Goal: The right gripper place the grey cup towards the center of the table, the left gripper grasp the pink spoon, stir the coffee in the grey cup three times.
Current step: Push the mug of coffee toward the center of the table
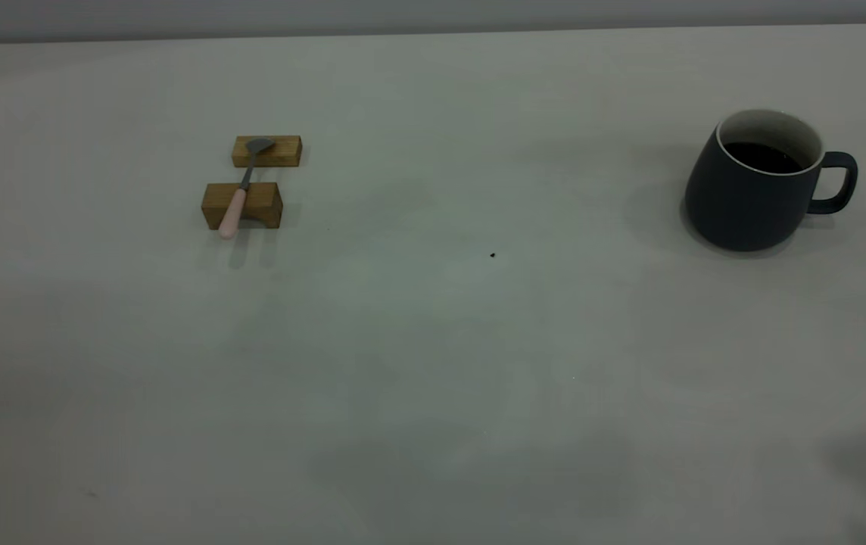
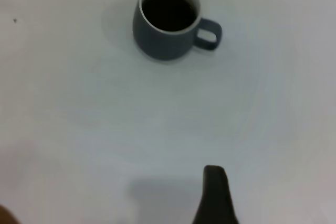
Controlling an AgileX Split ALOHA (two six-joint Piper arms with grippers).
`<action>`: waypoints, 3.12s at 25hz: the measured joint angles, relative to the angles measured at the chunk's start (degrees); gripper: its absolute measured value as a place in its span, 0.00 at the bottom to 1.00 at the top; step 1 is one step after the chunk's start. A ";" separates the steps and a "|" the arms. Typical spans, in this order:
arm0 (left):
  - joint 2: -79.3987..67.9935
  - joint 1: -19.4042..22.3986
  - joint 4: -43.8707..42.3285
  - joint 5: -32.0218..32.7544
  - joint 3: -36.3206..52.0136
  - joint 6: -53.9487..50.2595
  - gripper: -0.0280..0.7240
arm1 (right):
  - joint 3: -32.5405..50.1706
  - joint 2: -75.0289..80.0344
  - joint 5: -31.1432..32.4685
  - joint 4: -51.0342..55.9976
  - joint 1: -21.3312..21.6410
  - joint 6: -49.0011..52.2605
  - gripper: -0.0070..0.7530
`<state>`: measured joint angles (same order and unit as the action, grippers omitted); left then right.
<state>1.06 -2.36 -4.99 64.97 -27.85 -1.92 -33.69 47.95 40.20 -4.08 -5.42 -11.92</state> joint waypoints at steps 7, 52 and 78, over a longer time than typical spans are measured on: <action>0.00 0.00 0.00 0.00 0.00 0.00 0.63 | -8.86 27.20 -9.16 1.20 0.00 -12.99 0.78; 0.05 0.00 0.00 0.00 0.00 0.00 0.63 | -35.12 85.03 -32.57 7.48 5.53 -60.82 0.77; 0.05 0.00 0.00 -0.04 0.00 0.00 0.63 | -49.26 91.96 -33.80 12.97 -15.85 -60.64 0.77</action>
<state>1.11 -2.36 -4.99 64.92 -27.85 -1.92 -82.94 139.91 6.40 8.88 -21.27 -72.56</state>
